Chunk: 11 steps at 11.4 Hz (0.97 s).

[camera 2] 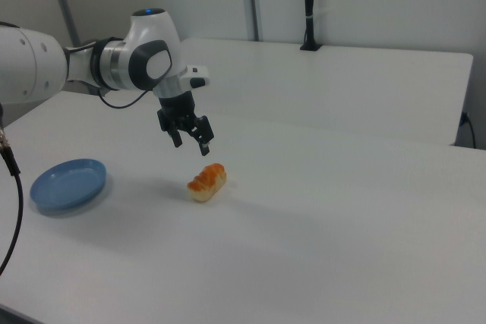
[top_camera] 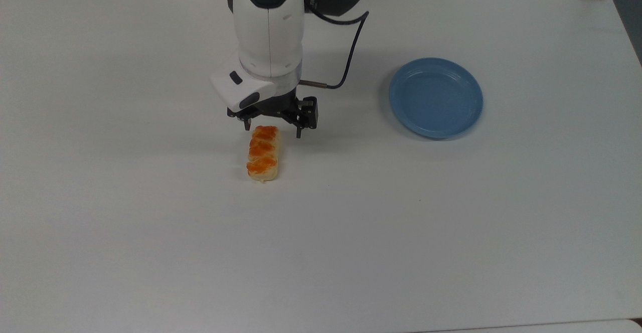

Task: Put the bread on a plate
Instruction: 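Lower the open gripper over the orange-glazed bread roll, then close the gripper around the bread roll's middle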

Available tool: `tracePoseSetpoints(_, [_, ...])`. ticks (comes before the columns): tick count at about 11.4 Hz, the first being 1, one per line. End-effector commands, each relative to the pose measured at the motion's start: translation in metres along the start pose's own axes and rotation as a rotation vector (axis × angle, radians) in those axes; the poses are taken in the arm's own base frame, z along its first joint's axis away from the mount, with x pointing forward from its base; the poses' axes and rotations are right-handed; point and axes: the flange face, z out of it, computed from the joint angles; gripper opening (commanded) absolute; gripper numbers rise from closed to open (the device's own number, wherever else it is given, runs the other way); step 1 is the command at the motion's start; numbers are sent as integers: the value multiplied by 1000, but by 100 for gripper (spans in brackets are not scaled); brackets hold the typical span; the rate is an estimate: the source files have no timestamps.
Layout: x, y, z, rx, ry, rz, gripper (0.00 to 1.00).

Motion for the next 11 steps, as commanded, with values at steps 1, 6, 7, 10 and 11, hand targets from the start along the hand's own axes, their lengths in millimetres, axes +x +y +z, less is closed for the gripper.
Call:
tracePoseSetpoints(1, [4, 5, 31, -47, 14, 3, 100])
tracePoseSetpoints(6, [4, 11, 73, -77, -12, 10, 100])
tracePoseSetpoints(7, [4, 11, 79, -90, -12, 7, 100])
tracePoseSetpoints(10, [-3, 13, 95, -107, -14, 9, 100])
tracePoseSetpoints(11, [-4, 13, 98, -109, -18, 7, 100])
